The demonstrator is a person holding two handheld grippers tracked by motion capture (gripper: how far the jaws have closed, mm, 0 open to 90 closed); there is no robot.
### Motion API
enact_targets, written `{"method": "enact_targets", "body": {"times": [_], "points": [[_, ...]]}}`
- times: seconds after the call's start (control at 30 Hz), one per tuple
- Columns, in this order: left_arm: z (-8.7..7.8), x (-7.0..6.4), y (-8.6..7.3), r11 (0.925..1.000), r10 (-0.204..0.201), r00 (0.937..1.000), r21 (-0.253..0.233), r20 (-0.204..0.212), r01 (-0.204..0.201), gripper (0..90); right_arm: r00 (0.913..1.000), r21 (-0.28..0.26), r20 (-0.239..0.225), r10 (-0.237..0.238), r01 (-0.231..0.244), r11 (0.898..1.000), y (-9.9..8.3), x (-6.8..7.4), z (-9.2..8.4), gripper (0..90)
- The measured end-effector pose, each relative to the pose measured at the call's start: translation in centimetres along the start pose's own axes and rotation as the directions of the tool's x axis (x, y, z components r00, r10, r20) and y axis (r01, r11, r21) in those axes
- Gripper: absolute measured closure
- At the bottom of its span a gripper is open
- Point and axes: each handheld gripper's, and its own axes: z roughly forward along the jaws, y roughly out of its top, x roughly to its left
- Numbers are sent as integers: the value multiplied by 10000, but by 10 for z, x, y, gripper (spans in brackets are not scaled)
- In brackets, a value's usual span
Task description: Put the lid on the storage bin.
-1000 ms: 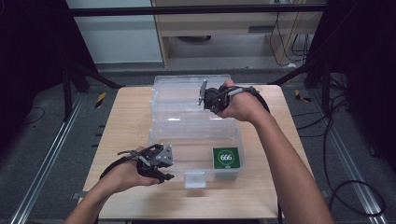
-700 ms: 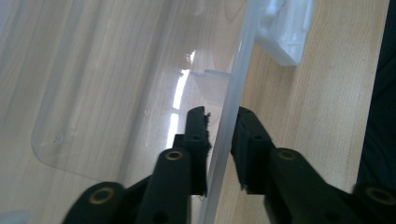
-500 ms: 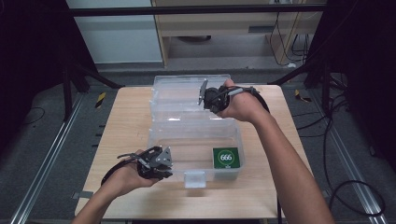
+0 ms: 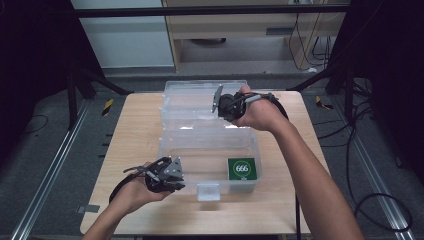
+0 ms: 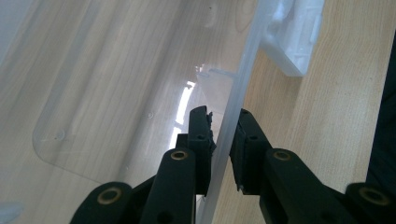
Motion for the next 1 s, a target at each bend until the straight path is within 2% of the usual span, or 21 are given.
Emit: {"method": "enact_targets", "body": {"times": [0.1, 0.2, 0.43, 0.53, 0.57, 0.63, 0.8, 1.0], "points": [[0, 0, -1, 9999, -115, 9999, -104, -25, 115, 786, 9999, -184, -46, 158, -159, 9997, -1, 1, -2, 850], [1, 1, -2, 9992, -264, 9996, -305, 30, 265, 784, 9999, -348, -59, 120, -122, 9993, -3, 2, -3, 855], [2, 1, -2, 9992, -276, 9996, -295, -6, 276, 783, 10000, -557, -17, 98, -99, 9984, -3, 7, -9, 858], [2, 2, -2, 9989, -313, 9995, -356, 5, 313, 780, 9999, -468, 97, 64, -60, 9989, -3, 7, -9, 855], [2, 4, -2, 9986, -377, 9993, -384, -4, 376, 776, 9995, -349, 296, 76, -66, 9994, -2, 7, -6, 853], [3, 4, -2, 9983, -400, 9992, -421, -19, 399, 775, 9995, -357, 301, 73, -62, 9993, -2, 6, -6, 853], [4, 5, -2, 9982, -374, 9993, -460, -28, 372, 776, 9997, -574, 196, 167, -155, 9982, -3, 3, -6, 858], [4, 4, -1, 9984, -376, 9993, -433, -29, 374, 775, 9985, -745, 539, 98, -58, 9972, -3, 11, -9, 861]]}}
